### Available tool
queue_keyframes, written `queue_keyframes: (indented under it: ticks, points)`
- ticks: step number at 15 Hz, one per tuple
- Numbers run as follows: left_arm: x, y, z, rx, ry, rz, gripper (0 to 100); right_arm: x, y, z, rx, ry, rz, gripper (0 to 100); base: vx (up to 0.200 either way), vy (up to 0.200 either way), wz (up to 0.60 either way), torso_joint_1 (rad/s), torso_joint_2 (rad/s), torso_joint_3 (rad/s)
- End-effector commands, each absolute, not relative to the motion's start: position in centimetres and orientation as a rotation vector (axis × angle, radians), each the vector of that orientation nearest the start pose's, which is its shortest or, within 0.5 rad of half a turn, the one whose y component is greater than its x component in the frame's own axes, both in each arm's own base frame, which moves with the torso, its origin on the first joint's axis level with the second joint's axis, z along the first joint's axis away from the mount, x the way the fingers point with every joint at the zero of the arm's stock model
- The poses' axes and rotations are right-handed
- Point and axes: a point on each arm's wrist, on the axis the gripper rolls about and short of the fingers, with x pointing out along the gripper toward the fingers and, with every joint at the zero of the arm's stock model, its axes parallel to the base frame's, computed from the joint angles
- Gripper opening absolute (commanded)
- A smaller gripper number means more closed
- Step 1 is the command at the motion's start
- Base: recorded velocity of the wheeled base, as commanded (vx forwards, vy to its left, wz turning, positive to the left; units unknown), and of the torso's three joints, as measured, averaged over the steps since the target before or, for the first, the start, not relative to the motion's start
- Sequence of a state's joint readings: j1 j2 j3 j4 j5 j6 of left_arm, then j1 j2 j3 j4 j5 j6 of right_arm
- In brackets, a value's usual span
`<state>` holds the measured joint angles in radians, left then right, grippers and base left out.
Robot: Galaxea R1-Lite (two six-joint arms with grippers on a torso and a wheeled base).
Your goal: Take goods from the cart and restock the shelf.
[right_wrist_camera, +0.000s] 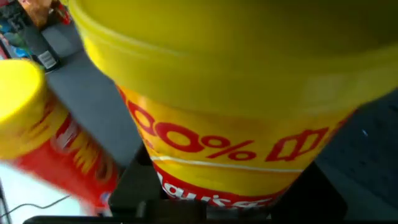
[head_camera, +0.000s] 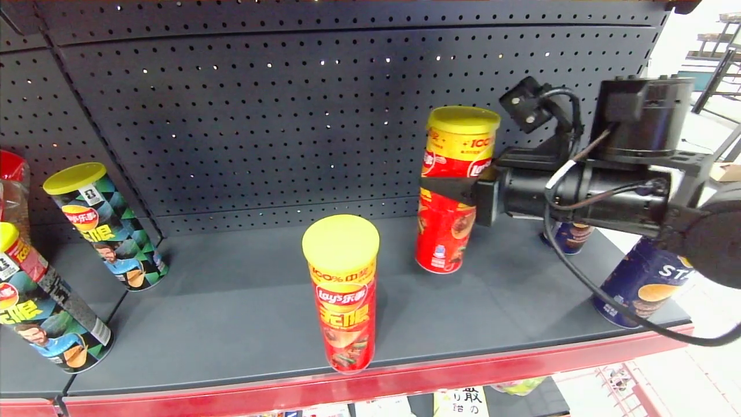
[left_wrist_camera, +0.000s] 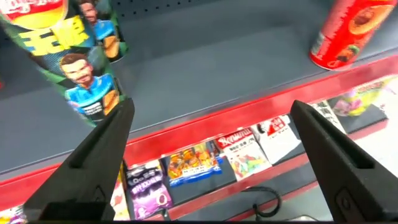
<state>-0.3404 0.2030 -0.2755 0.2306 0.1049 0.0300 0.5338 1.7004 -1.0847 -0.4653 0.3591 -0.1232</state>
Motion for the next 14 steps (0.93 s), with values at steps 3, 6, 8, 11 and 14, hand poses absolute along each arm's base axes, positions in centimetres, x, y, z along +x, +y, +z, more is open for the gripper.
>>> queue_keyframes:
  ticks: [3, 6, 8, 11, 14]
  points:
    - [-2.1, 1.1, 13.3, 0.071, 0.152, -0.215, 100, 31.4, 20.6, 21.0, -0.136, 0.153, 0.929, 0, 0.000, 0.000, 0.00, 0.000, 0.00, 0.000]
    - [-2.1, 1.0, 13.2, 0.072, 0.158, -0.214, 100, 32.0, 21.9, 20.6, -0.134, 0.152, 0.955, 0, 0.000, 0.000, 0.00, 0.000, 0.00, 0.000]
    - [-2.1, 1.0, 13.2, 0.074, 0.159, -0.214, 100, 32.6, 22.4, 20.0, -0.135, 0.158, 0.957, 0, 0.000, 0.000, 0.00, 0.000, 0.00, 0.000]
    - [-2.1, 1.1, 13.2, 0.081, 0.160, -0.205, 100, 33.3, 23.6, 19.8, -0.130, 0.147, 0.971, 0, 0.000, 0.000, 0.00, 0.000, 0.00, 0.000]
    - [-2.1, 1.1, 13.1, 0.083, 0.161, -0.206, 100, 33.6, 24.9, 19.8, -0.130, 0.128, 0.992, 0, 0.000, 0.000, 0.00, 0.000, 0.00, 0.000]
